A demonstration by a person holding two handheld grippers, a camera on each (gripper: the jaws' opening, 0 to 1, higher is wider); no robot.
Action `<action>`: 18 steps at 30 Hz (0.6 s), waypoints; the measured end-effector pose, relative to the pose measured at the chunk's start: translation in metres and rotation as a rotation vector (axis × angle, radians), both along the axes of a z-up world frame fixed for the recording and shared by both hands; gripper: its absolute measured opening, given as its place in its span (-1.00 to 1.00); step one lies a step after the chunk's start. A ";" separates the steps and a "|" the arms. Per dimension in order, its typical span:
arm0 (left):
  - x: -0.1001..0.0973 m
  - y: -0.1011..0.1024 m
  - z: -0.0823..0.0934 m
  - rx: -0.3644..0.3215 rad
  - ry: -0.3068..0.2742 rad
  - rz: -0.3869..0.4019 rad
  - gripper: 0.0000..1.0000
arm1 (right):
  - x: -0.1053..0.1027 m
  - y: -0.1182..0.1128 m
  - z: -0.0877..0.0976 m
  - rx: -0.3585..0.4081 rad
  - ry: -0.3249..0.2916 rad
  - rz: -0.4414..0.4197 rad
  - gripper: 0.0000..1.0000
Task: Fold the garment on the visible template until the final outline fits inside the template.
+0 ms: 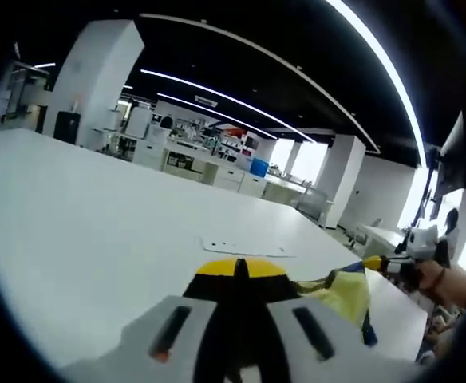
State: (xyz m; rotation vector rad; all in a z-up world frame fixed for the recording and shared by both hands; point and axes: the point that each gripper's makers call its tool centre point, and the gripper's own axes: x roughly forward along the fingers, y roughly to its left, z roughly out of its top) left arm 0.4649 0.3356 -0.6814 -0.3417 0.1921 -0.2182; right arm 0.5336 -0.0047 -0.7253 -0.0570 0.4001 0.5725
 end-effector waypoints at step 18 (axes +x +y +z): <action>0.032 0.046 -0.069 0.025 0.146 0.136 -1.00 | 0.067 0.007 -0.044 -0.029 0.073 -0.114 -1.00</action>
